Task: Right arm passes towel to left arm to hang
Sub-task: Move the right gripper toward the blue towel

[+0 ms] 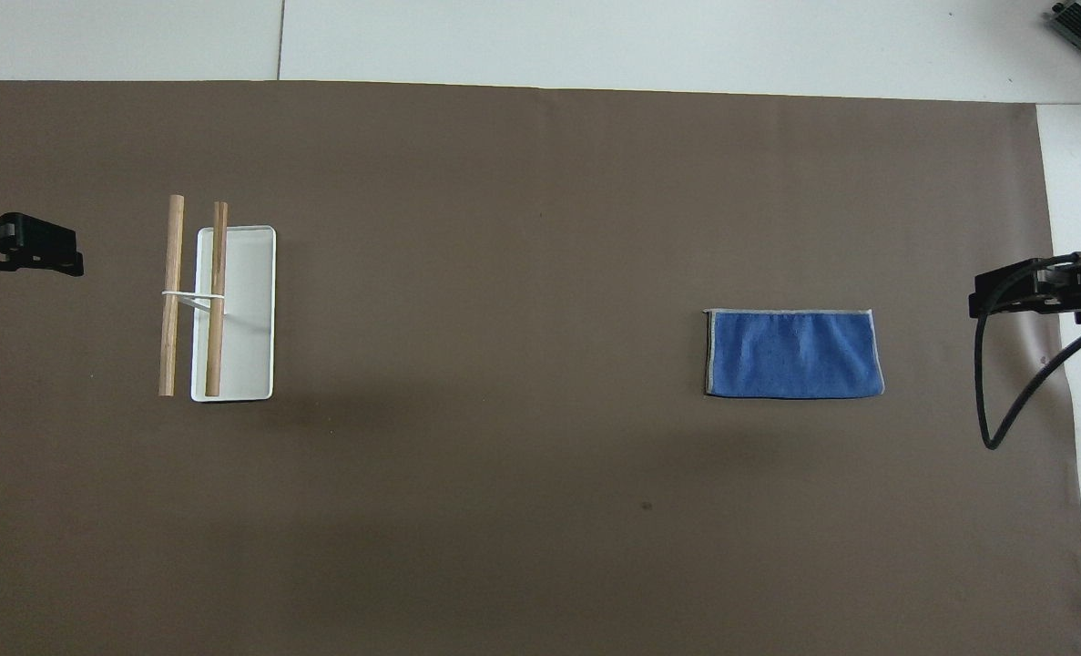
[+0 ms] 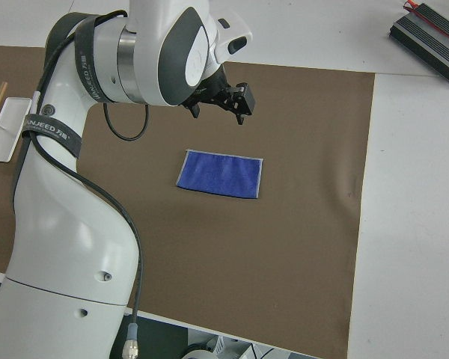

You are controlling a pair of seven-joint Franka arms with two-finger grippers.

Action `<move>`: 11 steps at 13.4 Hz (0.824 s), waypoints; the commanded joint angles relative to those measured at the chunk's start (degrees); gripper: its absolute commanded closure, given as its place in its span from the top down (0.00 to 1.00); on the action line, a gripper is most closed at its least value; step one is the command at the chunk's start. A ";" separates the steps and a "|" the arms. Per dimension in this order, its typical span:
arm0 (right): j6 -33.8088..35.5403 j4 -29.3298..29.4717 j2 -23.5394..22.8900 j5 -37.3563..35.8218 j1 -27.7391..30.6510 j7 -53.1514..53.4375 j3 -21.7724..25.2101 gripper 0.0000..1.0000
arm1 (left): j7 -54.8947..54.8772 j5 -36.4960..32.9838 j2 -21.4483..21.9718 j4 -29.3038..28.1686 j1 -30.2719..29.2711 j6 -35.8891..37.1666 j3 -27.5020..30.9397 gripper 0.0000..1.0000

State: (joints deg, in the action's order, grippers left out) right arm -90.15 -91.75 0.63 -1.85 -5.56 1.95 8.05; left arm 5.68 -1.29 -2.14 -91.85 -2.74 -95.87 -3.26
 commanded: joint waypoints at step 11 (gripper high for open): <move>0.06 -2.11 1.38 0.09 0.64 -0.46 -0.31 1.00 | -0.40 0.68 1.53 -1.58 2.83 1.12 -1.83 1.00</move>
State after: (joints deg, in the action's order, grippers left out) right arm -90.14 -92.00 0.65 -1.85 -5.51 1.96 8.08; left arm 5.67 -1.13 -2.13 -91.87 -0.22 -94.93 -5.67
